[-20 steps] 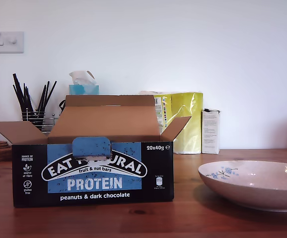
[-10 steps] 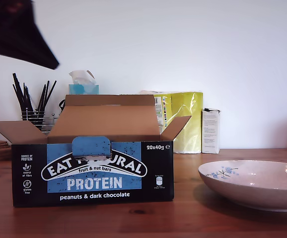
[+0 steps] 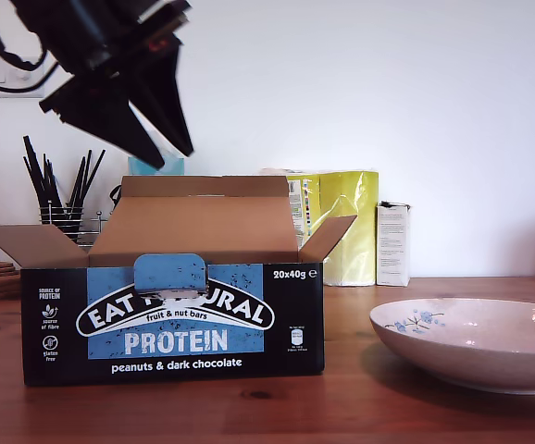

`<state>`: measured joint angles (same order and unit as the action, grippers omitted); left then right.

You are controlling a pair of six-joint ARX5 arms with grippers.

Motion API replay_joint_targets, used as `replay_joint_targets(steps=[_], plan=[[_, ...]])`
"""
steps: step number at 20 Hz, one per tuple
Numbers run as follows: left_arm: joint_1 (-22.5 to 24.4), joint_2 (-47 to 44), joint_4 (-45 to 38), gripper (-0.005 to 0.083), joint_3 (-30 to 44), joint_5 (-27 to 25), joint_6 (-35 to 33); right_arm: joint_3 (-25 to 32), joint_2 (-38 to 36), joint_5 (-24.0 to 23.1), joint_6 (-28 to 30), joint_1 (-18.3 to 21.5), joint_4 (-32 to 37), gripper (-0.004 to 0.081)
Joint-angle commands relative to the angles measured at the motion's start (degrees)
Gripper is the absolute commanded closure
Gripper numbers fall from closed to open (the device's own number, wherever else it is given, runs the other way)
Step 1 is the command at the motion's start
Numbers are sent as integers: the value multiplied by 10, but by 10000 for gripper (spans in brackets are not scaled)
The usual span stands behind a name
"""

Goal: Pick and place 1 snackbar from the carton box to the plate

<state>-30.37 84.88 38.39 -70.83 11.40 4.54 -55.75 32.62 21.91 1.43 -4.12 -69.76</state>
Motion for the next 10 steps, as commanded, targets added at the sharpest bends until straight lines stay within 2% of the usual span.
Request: replay_joint_targets(steps=[1, 4, 6, 10], plan=[[-2, 35, 19, 93, -17, -17, 6, -5, 3, 0, 4, -9, 11, 783], [-11, 83, 28, 94, -43, -38, 6, -19, 4, 0, 5, -27, 36, 783], [-13, 101, 24, 94, -45, -58, 6, -29, 6, -17, 0, -39, 44, 783], [-19, 123, 22, 94, -45, -74, 16, -29, 24, -15, -16, -77, 104, 783]])
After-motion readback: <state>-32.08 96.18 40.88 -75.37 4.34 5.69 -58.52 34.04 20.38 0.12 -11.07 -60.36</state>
